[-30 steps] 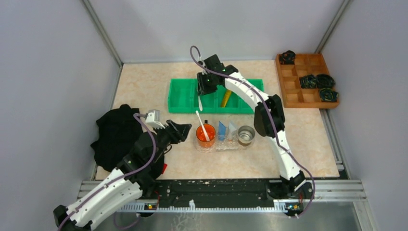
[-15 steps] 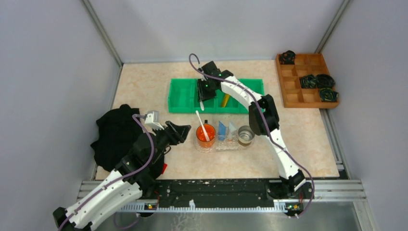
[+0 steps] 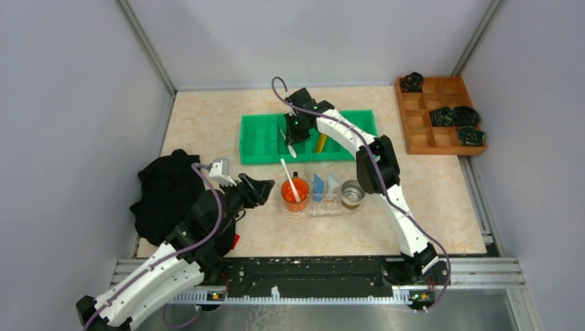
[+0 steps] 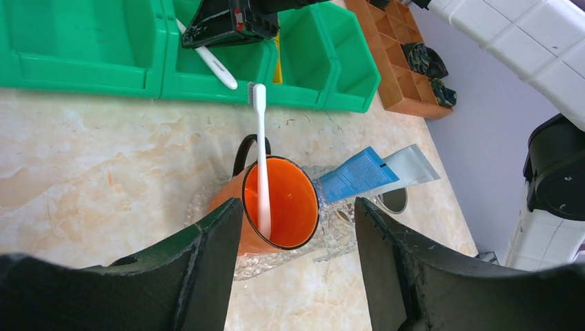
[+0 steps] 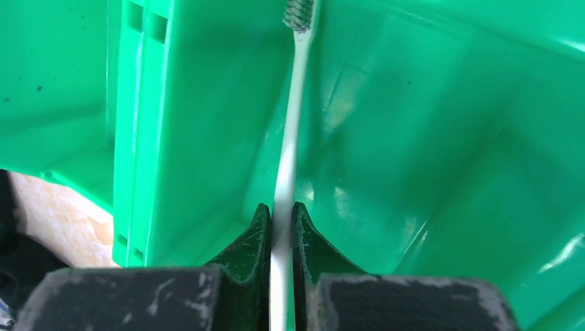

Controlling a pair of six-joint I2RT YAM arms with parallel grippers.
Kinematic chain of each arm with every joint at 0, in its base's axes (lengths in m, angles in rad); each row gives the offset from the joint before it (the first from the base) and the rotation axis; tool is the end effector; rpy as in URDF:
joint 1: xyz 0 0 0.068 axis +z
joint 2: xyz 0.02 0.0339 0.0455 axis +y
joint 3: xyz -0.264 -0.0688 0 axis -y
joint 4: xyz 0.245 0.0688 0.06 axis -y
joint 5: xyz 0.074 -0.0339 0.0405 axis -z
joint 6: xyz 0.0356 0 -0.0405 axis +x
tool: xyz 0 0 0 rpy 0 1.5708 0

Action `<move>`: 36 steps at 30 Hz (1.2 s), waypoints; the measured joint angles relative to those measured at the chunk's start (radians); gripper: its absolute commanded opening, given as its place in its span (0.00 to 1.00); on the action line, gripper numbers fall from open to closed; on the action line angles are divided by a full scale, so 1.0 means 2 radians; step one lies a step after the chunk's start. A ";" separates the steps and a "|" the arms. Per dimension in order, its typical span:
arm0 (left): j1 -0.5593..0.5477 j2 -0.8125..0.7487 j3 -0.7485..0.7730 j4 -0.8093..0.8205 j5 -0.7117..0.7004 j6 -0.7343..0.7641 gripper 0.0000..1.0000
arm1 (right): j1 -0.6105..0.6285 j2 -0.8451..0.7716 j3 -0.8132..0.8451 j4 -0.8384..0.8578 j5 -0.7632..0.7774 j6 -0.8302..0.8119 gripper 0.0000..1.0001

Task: Prepare toiletry sets of a toothbrush and toothpaste on the tray

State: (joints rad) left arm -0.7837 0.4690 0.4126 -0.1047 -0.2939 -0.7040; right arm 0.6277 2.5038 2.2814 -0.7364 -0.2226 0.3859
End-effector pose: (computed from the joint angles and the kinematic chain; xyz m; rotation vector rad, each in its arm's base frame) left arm 0.1059 -0.0909 0.2616 -0.1535 1.7932 -0.8340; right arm 0.4379 0.3275 0.1862 -0.4101 2.6040 0.6614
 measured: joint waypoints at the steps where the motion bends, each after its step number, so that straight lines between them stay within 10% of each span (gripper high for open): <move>1: 0.000 0.001 0.000 0.000 0.000 0.000 0.67 | 0.000 0.000 0.001 -0.001 0.001 0.000 0.00; 23: 0.000 0.013 0.012 -0.018 -0.005 0.009 0.67 | -0.013 -0.058 0.001 -0.016 0.059 -0.021 0.00; 36: 0.000 0.037 0.027 -0.028 -0.014 0.014 0.67 | -0.066 -0.388 -0.259 0.068 0.135 -0.049 0.00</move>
State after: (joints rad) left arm -0.7837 0.5426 0.4656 -0.1604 -0.3222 -0.6762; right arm 0.4961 1.7279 1.7641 -0.6014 0.0475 0.2871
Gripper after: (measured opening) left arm 0.673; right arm 0.049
